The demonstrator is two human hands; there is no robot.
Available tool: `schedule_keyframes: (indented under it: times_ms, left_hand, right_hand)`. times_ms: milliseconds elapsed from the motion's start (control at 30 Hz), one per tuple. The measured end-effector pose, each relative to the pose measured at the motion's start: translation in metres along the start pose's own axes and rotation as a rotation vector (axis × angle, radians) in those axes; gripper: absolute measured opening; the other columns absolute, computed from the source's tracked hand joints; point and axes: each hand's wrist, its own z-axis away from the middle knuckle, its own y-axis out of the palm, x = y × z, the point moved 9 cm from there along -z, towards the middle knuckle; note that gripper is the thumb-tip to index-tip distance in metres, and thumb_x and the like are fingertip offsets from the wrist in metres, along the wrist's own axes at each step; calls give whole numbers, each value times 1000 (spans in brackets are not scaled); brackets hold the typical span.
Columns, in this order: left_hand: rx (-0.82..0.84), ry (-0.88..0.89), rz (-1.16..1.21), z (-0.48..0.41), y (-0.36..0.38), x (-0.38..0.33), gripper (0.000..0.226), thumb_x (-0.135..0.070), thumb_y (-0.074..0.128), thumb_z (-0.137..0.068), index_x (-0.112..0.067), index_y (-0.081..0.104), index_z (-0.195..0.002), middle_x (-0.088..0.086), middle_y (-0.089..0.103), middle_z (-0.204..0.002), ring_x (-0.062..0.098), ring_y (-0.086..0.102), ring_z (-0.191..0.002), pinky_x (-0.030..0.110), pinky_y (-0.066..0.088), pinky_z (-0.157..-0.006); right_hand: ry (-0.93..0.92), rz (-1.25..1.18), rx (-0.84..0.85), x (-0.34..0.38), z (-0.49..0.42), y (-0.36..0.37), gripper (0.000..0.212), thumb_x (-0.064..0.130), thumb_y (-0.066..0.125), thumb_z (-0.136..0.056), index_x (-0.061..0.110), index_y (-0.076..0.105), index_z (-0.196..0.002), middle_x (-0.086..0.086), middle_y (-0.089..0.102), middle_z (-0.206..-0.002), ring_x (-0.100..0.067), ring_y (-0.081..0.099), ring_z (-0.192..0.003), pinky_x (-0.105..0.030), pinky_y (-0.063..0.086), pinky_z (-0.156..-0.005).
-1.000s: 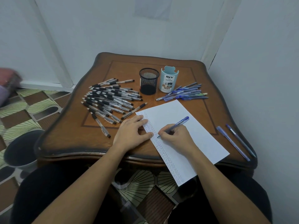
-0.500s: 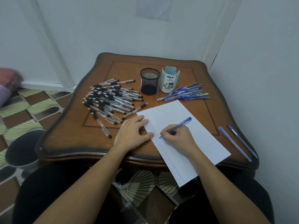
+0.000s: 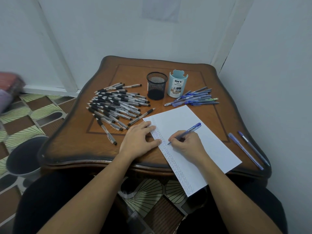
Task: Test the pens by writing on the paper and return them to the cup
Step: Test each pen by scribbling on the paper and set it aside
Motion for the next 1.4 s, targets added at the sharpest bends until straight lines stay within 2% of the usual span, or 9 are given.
schedule_keyframes:
  times_ms: [333,467,533,667,833,967,1200,1267,1400]
  left_hand:
    - [-9,3,3,-1,1,2,68,-66,54,-85,-34,44,-144,-11,32,-156,11,26,-143,40,17,-119]
    - [-4,5,-5,-1,1,1,67,-66,54,-86,-34,43,-144,-11,31,-156,12,26,-143,40,16,-119]
    - [2,4,-7,-1,2,1,67,-66,53,-86,-34,43,-144,-11,30,-156,12,25,-143,40,16,-119]
    - [7,0,-6,-1,2,1,67,-67,53,-86,-35,42,-144,-11,30,-156,12,25,-143,40,16,-119]
    - [21,-6,-11,0,0,-1,67,-66,52,-87,-35,41,-145,-12,29,-157,12,24,-144,40,14,-118]
    - [13,-2,5,0,0,0,67,-66,53,-86,-35,41,-145,-12,29,-156,11,23,-144,39,14,-118]
    - [16,-2,-1,0,3,1,68,-68,52,-86,-36,41,-145,-12,29,-157,12,24,-144,40,16,-118]
    - [8,8,2,0,3,2,68,-68,52,-85,-35,42,-144,-12,30,-156,12,25,-143,39,17,-118]
    - [1,12,-3,-1,3,2,68,-68,51,-86,-35,43,-144,-11,31,-156,13,27,-142,40,18,-117]
  right_hand:
    - [11,-17,-7,1,0,-2,16,9,62,-89,9,75,-78,2,69,-71,-3,60,-67,-17,45,-56]
    - [11,32,-37,0,-1,-3,15,14,63,-92,12,75,-84,5,70,-79,-2,63,-77,-13,47,-61]
    - [54,-84,-83,-2,-4,-8,19,18,60,-96,11,73,-84,3,68,-77,-6,62,-76,-14,47,-63]
    - [221,-377,-110,-10,-6,-14,50,40,37,-104,9,71,-84,-4,63,-73,-8,54,-60,-17,42,-55]
    - [215,-398,-12,-6,-12,-12,27,30,46,-101,14,55,-121,-13,63,-81,-14,51,-54,-21,45,-53]
    - [209,-414,37,0,-14,-12,55,35,60,-85,29,37,-134,-15,70,-78,-19,53,-51,-26,45,-49]
    - [171,-277,96,8,-10,-24,35,21,50,-101,26,47,-135,-16,67,-75,-22,57,-56,-28,46,-47]
    - [155,-82,46,9,-10,-42,37,22,51,-101,27,50,-138,-14,66,-81,-18,57,-60,-25,48,-50]
    - [69,467,-91,8,-10,-100,42,15,54,-101,16,52,-142,-7,62,-129,-23,57,-112,-22,39,-86]
